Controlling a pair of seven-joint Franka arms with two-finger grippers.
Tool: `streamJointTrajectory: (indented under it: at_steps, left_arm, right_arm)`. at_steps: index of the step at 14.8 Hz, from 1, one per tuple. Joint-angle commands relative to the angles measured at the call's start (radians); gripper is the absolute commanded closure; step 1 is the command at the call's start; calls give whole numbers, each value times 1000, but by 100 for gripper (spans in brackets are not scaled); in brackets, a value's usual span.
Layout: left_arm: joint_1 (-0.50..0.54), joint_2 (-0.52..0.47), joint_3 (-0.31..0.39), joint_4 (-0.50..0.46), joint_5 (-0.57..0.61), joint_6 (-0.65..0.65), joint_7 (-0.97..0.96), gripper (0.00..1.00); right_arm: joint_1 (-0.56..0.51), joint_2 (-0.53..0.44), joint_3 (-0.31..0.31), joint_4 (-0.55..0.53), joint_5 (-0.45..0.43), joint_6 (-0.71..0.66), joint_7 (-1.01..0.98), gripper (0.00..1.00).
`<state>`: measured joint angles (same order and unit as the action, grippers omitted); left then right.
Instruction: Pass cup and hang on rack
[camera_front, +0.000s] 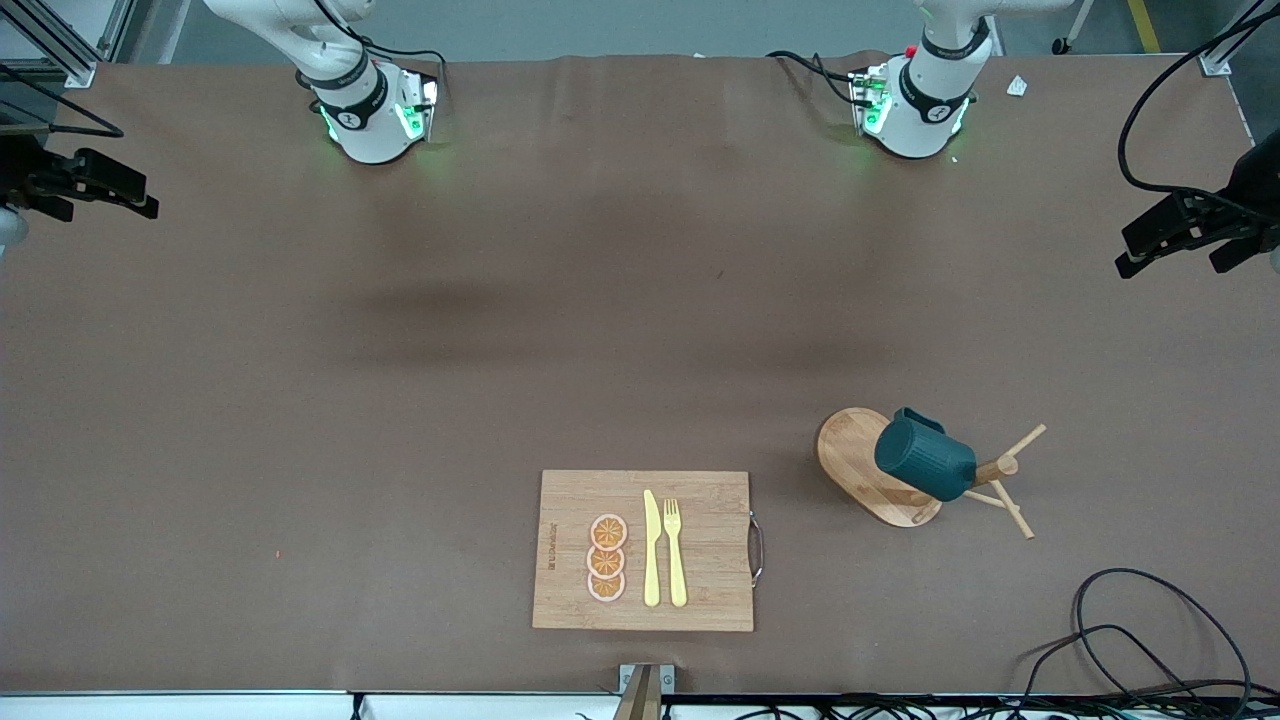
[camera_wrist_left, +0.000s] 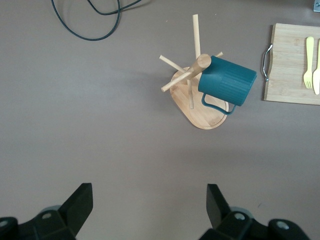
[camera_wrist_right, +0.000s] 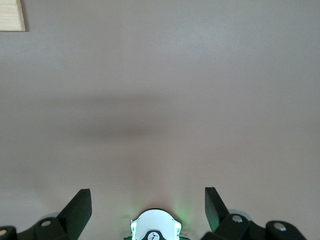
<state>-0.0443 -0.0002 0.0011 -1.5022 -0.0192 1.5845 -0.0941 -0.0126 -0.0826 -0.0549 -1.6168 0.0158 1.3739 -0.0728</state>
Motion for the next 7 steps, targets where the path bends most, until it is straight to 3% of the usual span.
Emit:
streamJointTrajectory:
  at_steps: [1,7]
  left_arm:
    - [-5,-15,2,-10,16,12,8,0]
    - [-11,-15,0,-9,16,12,20,0]
  right_arm:
    - [-14,-11,6,-12,0,-3,-16,0]
    - [-14,-12,6,-12,0,-3,-15,0]
